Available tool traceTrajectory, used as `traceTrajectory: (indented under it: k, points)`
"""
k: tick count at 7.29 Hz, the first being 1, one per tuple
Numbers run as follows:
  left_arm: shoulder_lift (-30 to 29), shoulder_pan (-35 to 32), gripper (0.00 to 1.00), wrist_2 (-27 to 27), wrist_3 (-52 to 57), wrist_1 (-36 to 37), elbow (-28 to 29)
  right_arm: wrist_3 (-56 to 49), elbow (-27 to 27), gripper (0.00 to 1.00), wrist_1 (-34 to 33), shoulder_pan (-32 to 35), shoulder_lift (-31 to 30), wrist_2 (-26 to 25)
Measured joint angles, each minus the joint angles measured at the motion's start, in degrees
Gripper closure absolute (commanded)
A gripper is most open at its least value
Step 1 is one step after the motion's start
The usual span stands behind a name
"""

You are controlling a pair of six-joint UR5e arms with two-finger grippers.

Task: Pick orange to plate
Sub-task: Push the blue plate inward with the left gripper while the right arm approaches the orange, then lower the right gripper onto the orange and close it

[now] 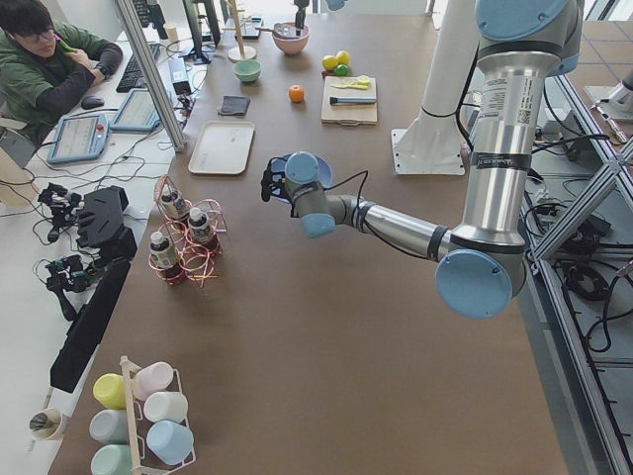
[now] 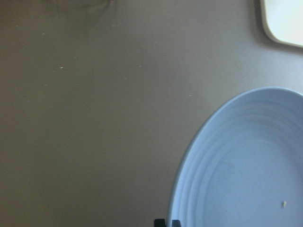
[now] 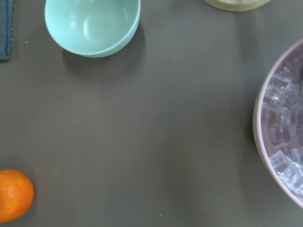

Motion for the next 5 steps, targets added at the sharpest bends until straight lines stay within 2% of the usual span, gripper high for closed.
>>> traceTrajectory:
  k: [2, 5]
  points:
    - [-2.4, 5.8, 1.00, 7.5, -4.5, 6.7, -5.5, 2.4, -0.4, 0.00, 0.0, -3.2, 3.4, -1.7]
    - [-9.8, 17.0, 1.00, 21.5, -11.1, 12.4, -6.1, 10.8, -0.5, 0.00, -0.1, -9.9, 9.8, -6.5]
